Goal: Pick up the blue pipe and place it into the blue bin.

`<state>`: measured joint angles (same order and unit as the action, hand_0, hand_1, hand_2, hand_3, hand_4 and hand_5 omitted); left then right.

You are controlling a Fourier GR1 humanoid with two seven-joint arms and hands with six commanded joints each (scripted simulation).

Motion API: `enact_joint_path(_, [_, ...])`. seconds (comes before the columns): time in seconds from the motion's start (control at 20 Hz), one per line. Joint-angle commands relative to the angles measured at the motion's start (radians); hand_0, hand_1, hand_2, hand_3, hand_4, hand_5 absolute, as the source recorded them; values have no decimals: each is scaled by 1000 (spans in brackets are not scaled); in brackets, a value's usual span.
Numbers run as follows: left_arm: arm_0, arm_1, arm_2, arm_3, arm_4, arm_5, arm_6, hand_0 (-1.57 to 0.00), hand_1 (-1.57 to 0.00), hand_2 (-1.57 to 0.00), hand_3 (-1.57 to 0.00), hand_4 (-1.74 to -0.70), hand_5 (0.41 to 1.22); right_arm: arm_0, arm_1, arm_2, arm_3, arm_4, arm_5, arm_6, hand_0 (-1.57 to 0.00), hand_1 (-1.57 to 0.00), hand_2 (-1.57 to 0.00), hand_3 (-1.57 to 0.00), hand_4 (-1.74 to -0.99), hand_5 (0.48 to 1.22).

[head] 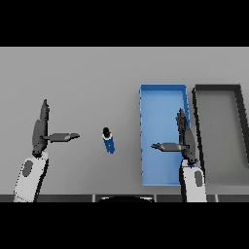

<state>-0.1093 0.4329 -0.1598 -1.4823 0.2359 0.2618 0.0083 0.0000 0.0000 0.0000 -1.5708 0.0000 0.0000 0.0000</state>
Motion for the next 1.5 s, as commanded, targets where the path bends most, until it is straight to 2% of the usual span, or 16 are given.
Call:
enact_joint_path(0.0, [-3, -1, 1, 2, 0, 1, -2, 1, 1, 1, 1, -967, 594, -4, -1, -1, 2, -1, -1, 3, 1, 1, 1, 1, -1210, 594])
enact_joint_path(0.25, [-38, -14, -2, 34, -9, 7, 6, 1, 1, 1, 1, -967, 594, -31, -11, -18, 30, -9, 3, 7, 1, 1, 1, 1, -1210, 594])
enact_joint_path(0.3, [-38, 60, -34, 29, -7, -121, -41, 1, 1, 1, 1, -967, 594, -29, -85, 20, 10, 72, 24, -39, 1, 1, 1, 1, -1210, 594])
enact_joint_path(0.4, [-26, 146, -54, 47, -4, -261, -101, 1, 1, 1, 1, -970, 596, -2, -142, 69, -19, 156, 43, -84, 1, 1, 1, 1, -1198, 589])
enact_joint_path(0.5, [-39, 169, -68, 56, -11, -308, -115, 1, 1, 1, 1, -969, 596, 13, -160, 93, -60, 183, 54, -85, 1, 1, 1, 1, -1192, 587])
enact_joint_path(0.6, [-37, 179, -75, 54, -3, -341, -127, 1, 1, 1, 1, -967, 598, 19, -158, 104, -59, 202, 48, -74, 1, 1, 1, 1, -1191, 587])
enact_joint_path(0.8, [16, 221, -111, -31, 17, -427, -165, 1, 1, 1, 1, -977, 583, 32, -158, 108, -75, 198, 54, -62, 1, 1, 1, 1, -1187, 579])
enact_joint_path(0.95, [44, 240, -170, -117, 4, -468, -117, 1, 1, 1, 1, -997, 548, 11, -153, 104, -78, 183, 59, -34, 1, 1, 1, 1, -1209, 581])
enact_joint_path(1.05, [45, 239, -215, -173, -7, -478, -41, 1, 1, 1, 1, -1018, 512, 8, -151, 102, -70, 179, 61, -41, 1, 1, 1, 1, -1225, 580])
enact_joint_path(1.15, [57, 230, -260, -200, -29, -490, 1, 1, 1, 1, 1, -1047, 483, 1, -153, 96, -70, 176, 59, -37, 1, 1, 1, 1, -1228, 573])
enact_joint_path(1.3, [27, 189, -316, -186, -79, -505, 13, 1, 1, 1, 1, -1084, 469, 2, -158, 99, -69, 180, 64, -45, 1, 1, 1, 1, -1213, 572])
enact_joint_path(1.45, [18, 152, -345, -181, -104, -502, -8, 1, 1, 1, 1, -1123, 470, 5, -151, 104, -69, 181, 63, -31, 1, 1, 1, 1, -1210, 570])
